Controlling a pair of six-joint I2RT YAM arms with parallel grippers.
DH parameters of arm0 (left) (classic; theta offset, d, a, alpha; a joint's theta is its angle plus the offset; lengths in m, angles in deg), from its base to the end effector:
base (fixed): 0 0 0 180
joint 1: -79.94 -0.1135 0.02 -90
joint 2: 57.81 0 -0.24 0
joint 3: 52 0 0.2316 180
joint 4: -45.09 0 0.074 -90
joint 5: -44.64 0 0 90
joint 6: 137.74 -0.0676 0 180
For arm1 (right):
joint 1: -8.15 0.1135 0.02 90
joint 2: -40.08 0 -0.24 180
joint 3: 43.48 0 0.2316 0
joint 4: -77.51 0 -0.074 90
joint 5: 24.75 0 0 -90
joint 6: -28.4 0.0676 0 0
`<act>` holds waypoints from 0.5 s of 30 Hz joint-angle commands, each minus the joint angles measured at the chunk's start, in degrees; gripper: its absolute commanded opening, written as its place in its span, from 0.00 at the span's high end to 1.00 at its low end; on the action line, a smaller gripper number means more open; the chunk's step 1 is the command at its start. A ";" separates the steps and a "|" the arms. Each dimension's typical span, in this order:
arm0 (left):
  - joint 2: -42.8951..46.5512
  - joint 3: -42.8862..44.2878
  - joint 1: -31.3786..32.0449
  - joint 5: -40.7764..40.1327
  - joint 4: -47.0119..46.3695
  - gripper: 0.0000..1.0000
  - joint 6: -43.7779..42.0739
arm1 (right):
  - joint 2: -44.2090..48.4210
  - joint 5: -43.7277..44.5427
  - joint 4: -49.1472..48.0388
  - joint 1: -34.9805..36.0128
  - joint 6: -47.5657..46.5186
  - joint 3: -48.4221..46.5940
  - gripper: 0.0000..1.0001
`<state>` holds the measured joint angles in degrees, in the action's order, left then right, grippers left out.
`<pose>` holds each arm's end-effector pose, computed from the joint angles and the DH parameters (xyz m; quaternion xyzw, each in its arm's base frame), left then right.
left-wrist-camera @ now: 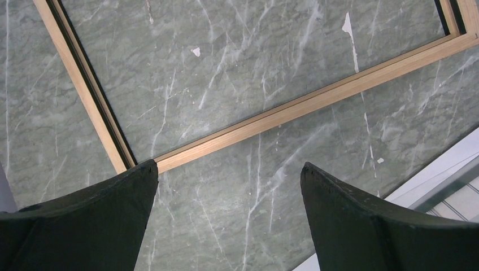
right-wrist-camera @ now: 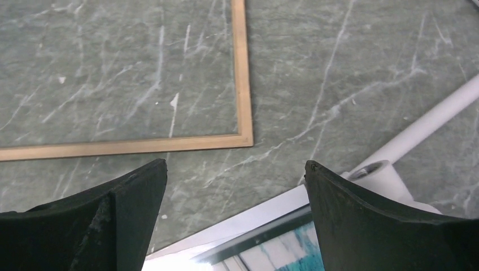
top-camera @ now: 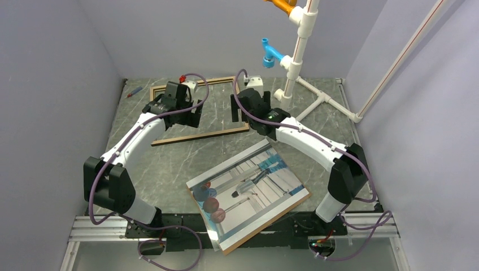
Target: Put the photo into the frame
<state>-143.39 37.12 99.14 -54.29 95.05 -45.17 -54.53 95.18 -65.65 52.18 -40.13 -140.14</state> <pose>0.3148 -0.0985 0.2651 0.1053 0.9202 0.0011 0.3771 0.2964 0.2396 0.2854 -0.0501 0.8630 0.0497 0.5003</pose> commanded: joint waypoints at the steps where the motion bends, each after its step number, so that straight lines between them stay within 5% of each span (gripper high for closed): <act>1: 1.47 0.25 -0.04 -0.75 -1.08 0.01 -0.40 | 2.50 2.20 0.80 -2.02 1.80 1.51 0.06; 15: 1.02 0.47 -0.04 -1.05 -0.79 0.01 -0.35 | 10.13 6.92 5.18 -3.93 4.96 9.37 0.06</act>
<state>-143.39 37.12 99.14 -54.31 95.05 -45.17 -49.54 95.90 -63.25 49.32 -38.03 -132.45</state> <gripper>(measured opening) 0.992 0.938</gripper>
